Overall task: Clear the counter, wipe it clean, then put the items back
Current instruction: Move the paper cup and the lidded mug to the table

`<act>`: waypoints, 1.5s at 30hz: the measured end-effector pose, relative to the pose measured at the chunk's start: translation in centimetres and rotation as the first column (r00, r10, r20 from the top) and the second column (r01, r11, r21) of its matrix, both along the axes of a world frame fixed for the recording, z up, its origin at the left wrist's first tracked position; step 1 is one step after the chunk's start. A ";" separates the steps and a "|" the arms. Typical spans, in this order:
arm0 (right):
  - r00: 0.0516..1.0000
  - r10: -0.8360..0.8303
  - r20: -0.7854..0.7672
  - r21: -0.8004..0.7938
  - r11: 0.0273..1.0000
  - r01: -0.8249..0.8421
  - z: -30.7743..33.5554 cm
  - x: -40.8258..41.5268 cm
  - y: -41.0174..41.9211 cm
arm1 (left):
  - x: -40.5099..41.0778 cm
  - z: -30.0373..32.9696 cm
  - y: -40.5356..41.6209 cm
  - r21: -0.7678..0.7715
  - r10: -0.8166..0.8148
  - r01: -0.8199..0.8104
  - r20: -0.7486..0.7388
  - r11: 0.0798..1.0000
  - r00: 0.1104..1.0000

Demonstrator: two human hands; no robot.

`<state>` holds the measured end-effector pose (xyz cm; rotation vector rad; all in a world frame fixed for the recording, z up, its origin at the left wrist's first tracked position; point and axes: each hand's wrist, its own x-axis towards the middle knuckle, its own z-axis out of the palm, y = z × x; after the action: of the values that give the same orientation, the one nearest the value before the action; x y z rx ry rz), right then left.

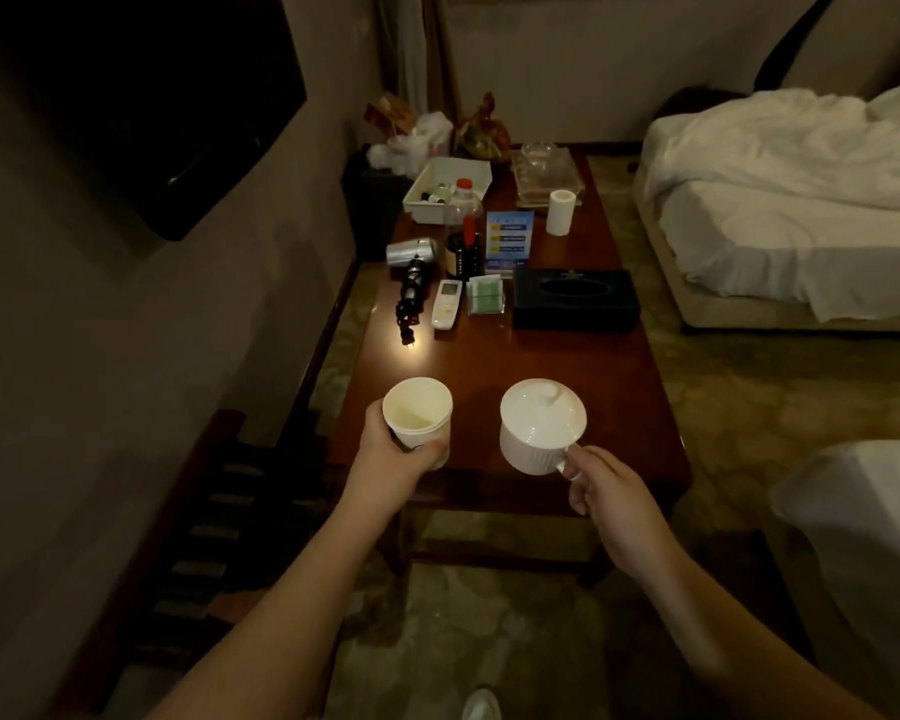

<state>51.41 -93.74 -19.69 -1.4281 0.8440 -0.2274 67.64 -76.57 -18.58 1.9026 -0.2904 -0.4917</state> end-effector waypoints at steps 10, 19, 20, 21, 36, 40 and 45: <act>0.995 -0.035 -0.096 0.035 0.999 0.039 -7.9 13.0 -6.0 | 12.7 -8.6 -8.3 0.036 -0.017 0.020 -0.075 0.999 0.997; 0.991 -0.079 -0.106 0.012 0.997 0.081 -12.7 20.3 -9.3 | 19.1 -13.4 -12.6 0.055 -0.050 0.053 -0.061 0.997 0.997; 0.991 -0.083 -0.108 0.009 0.996 0.085 -13.1 20.8 -9.5 | 19.5 -13.8 -12.9 0.057 -0.047 0.051 -0.063 0.997 0.997; 0.990 -0.085 -0.111 0.005 0.996 0.086 -13.4 21.3 -9.7 | 19.9 -14.1 -13.1 0.060 -0.041 0.045 -0.069 0.997 0.997; 0.986 -0.146 -0.082 0.030 0.988 0.149 -15.5 26.2 -11.6 | 23.1 -15.1 -16.2 -0.004 -0.061 0.061 -0.024 0.998 0.998; 0.990 -0.125 -0.066 0.066 0.989 0.129 -15.1 26.5 -12.0 | 23.6 -15.3 -16.6 0.035 -0.057 0.058 -0.042 0.998 0.997; 0.988 -0.148 -0.038 0.159 0.975 0.153 -14.3 25.6 -12.0 | 23.6 -14.8 -16.0 0.130 -0.012 0.018 -0.048 0.991 0.999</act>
<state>77.05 -105.79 -34.01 -1.2190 0.9717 -0.2495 91.24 -92.52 -33.34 2.0141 -0.2466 -0.5767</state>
